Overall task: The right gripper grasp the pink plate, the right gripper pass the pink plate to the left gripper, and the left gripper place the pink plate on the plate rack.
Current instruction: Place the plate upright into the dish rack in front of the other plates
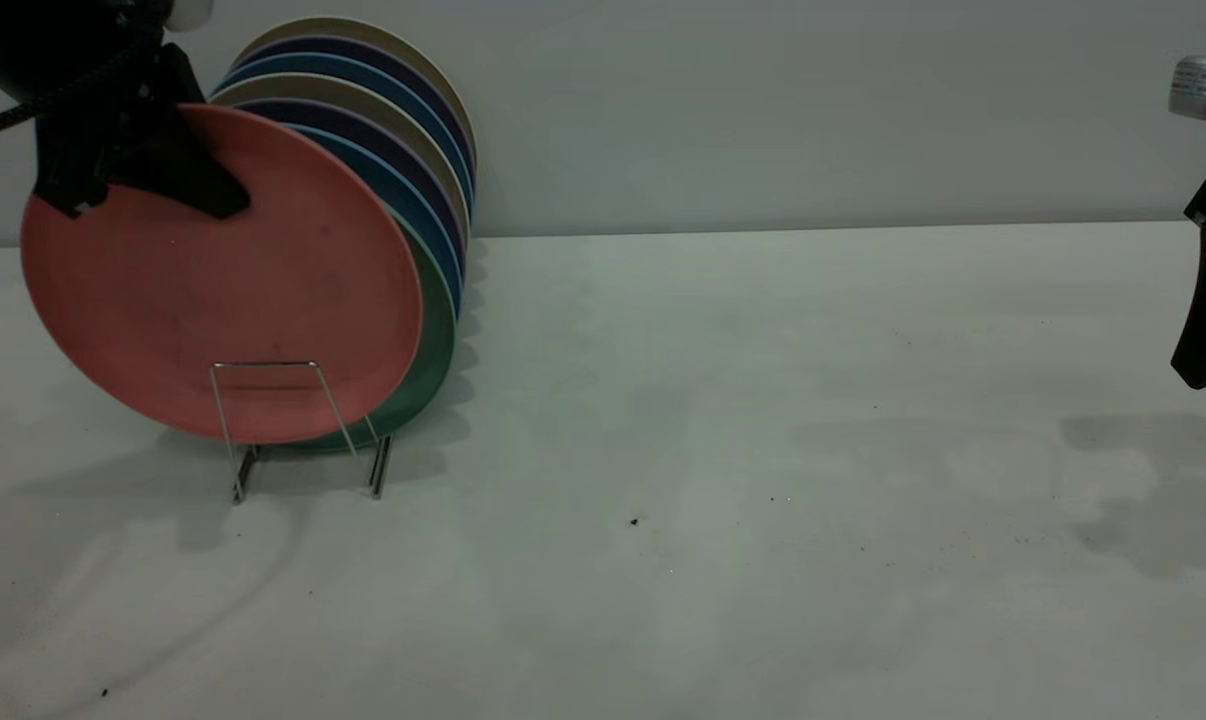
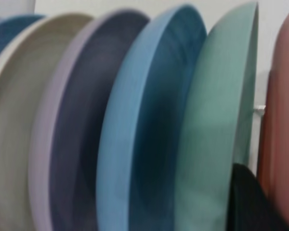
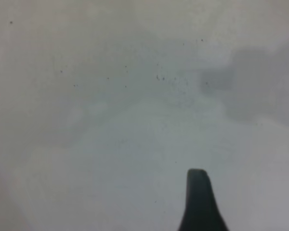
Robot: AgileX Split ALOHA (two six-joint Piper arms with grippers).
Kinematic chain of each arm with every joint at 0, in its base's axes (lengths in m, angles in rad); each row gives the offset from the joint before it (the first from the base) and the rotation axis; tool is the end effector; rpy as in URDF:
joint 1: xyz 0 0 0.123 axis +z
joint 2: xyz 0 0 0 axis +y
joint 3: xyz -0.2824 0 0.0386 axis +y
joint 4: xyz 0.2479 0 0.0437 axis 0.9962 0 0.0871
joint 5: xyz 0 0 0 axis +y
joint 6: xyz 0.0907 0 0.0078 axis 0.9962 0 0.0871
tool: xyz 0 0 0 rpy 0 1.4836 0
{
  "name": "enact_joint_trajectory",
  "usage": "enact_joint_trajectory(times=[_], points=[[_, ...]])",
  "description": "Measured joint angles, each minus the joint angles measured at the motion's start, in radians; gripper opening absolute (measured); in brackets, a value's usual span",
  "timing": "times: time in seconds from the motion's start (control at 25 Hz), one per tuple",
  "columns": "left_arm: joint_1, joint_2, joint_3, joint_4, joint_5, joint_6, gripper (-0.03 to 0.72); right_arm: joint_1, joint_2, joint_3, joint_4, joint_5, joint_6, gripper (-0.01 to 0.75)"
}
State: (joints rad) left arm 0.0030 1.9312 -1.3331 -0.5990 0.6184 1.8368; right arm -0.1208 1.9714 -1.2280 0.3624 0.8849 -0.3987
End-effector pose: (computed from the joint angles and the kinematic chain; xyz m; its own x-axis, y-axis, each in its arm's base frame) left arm 0.4086 -0.0286 0.1958 -0.0493 0.9175 -0.3947 0.8772 0.2288 0.4222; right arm 0.3635 -0.0189 0.1450 -0.9937 -0.0366 -0.1064 -0.0633 0.9635 0.2600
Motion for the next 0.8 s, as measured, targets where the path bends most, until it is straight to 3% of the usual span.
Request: enact_joint_trajectory(times=[0.2,0.32,0.8], points=[[0.0,0.0,0.0,0.029,0.001,-0.048,0.399,0.0,0.0,0.0,0.001,0.0,0.0,0.531],[0.0,-0.002,0.0,0.03,0.007,-0.071,0.478,0.0,0.0,0.0,0.003,-0.003,0.0,0.531],[0.0,-0.139,0.0,0.029,0.119,-0.119,0.513,0.0,0.0,0.0,0.013,-0.004,0.0,0.531]])
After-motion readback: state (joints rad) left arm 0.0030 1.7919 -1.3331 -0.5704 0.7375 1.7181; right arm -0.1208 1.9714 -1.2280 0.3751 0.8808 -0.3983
